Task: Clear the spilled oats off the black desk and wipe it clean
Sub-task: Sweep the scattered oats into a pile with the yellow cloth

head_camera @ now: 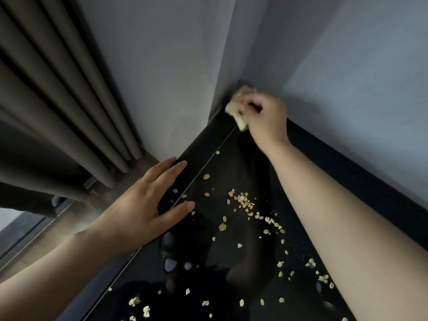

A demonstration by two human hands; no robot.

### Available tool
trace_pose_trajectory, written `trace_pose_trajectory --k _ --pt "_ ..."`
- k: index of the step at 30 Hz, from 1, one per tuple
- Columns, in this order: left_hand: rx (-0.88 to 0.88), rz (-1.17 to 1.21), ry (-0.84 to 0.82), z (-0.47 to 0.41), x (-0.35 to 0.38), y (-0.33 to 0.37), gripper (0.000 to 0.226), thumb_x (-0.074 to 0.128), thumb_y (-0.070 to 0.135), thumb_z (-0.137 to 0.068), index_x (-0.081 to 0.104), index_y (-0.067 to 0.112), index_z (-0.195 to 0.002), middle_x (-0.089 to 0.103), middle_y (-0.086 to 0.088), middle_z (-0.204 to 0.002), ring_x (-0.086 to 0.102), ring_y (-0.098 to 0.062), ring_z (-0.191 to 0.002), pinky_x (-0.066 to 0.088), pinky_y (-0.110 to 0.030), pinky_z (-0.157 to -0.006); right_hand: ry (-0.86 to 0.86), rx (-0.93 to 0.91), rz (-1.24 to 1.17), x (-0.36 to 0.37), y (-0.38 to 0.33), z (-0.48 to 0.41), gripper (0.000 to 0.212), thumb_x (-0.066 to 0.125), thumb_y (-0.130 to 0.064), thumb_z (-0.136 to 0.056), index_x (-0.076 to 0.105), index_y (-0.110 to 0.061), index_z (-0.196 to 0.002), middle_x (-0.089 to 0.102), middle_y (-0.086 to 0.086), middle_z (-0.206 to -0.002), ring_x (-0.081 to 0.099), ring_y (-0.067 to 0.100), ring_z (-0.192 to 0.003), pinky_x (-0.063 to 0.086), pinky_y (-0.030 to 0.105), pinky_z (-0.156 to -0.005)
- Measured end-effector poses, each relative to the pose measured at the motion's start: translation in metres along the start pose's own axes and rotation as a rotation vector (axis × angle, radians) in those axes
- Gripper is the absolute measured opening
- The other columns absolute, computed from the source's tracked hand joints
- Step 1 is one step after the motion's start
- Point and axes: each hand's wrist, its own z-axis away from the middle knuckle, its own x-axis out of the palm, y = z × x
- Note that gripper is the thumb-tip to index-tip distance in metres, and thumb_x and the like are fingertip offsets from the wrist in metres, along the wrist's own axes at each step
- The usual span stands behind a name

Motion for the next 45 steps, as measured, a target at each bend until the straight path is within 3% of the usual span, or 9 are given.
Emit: trace_pose_trajectory --k 3,7,13,19,26,30,37,43,45 --pt "0.001 0.005 -0.01 0.003 0.004 -0.002 0.086 0.035 0.082 -0.071 0.019 0.045 -0.148 0.013 0.024 -0.156 0.022 0.004 -0.14 0.021 -0.013 -0.107 -0.143 -0.058 -0.008 -0.011 -0.01 0.061 0.017 0.064 -0.004 -0.087 0.073 -0.013 -0.097 0.065 -0.005 -0.102 0.057 -0.003 -0.094 0.04 0.005 -0.082" --pt "0.0 0.035 -0.013 0.009 0.0 0.001 0.089 0.035 0.082 -0.07 0.019 0.042 -0.148 0.013 0.023 -0.156 0.023 0.003 -0.139 0.026 -0.016 -0.109 -0.294 -0.006 -0.075 -0.034 -0.025 0.119 0.02 0.066 0.002 -0.084 0.075 -0.015 -0.091 0.066 -0.01 -0.095 0.061 0.0 -0.093 0.044 0.008 -0.08" --pt "0.019 0.008 0.022 0.017 -0.003 0.003 0.088 0.037 0.079 -0.072 0.026 0.037 -0.148 0.016 0.024 -0.155 0.023 0.006 -0.138 0.023 -0.013 -0.107 0.031 -0.027 -0.059 -0.034 -0.033 0.045 0.022 0.064 -0.006 -0.087 0.071 -0.026 -0.092 0.066 -0.017 -0.091 0.06 -0.007 -0.087 0.044 0.011 -0.082" --pt "0.019 -0.037 0.051 0.019 -0.001 0.004 0.085 0.039 0.076 -0.076 0.034 0.03 -0.147 0.025 0.019 -0.154 0.027 0.006 -0.136 0.017 -0.001 -0.104 0.013 0.0 0.128 0.013 -0.019 0.003 0.017 0.062 -0.009 -0.089 0.073 -0.017 -0.098 0.066 -0.004 -0.106 0.06 0.01 -0.098 0.05 0.027 -0.089" --pt "0.009 -0.046 0.074 0.025 -0.007 0.001 0.086 0.038 0.075 -0.078 0.043 0.02 -0.144 0.039 0.011 -0.147 0.032 0.007 -0.127 0.017 0.004 -0.101 -0.26 -0.184 0.086 0.008 -0.033 0.102 0.017 0.063 -0.008 -0.087 0.074 -0.015 -0.097 0.064 -0.004 -0.104 0.059 0.015 -0.101 0.054 0.037 -0.084" --pt "-0.005 -0.047 0.091 0.034 -0.008 0.0 0.084 0.04 0.072 -0.079 0.046 0.017 -0.142 0.042 0.008 -0.145 0.036 0.003 -0.127 0.016 0.004 -0.1 -0.454 -0.04 -0.042 -0.026 -0.048 0.144 0.02 0.067 0.002 -0.084 0.077 -0.014 -0.088 0.066 -0.01 -0.094 0.062 0.005 -0.093 0.048 0.014 -0.079" --pt "-0.029 -0.041 0.119 0.04 -0.004 0.003 0.088 0.038 0.075 -0.075 0.046 0.019 -0.142 0.039 0.01 -0.147 0.041 -0.003 -0.128 0.031 -0.018 -0.103 -0.093 -0.053 0.022 -0.022 -0.047 0.068 0.018 0.064 -0.005 -0.088 0.073 -0.019 -0.094 0.066 -0.005 -0.103 0.061 0.003 -0.095 0.047 0.012 -0.083" --pt "-0.022 -0.06 0.142 0.043 -0.002 0.01 0.083 0.038 0.075 -0.076 0.05 0.02 -0.138 0.044 0.014 -0.139 0.041 0.004 -0.12 0.021 0.003 -0.094 0.217 0.121 0.061 -0.007 -0.005 -0.002 0.019 0.06 -0.009 -0.089 0.073 -0.021 -0.096 0.069 -0.003 -0.105 0.063 0.009 -0.097 0.051 0.023 -0.089" --pt "-0.015 -0.063 0.146 0.04 -0.004 0.009 0.082 0.037 0.075 -0.077 0.05 0.021 -0.137 0.044 0.016 -0.136 0.044 0.002 -0.119 0.025 0.0 -0.094 0.254 0.107 0.047 -0.012 -0.006 -0.012 0.02 0.058 -0.008 -0.089 0.072 -0.019 -0.099 0.069 -0.004 -0.102 0.064 0.009 -0.095 0.052 0.025 -0.089"
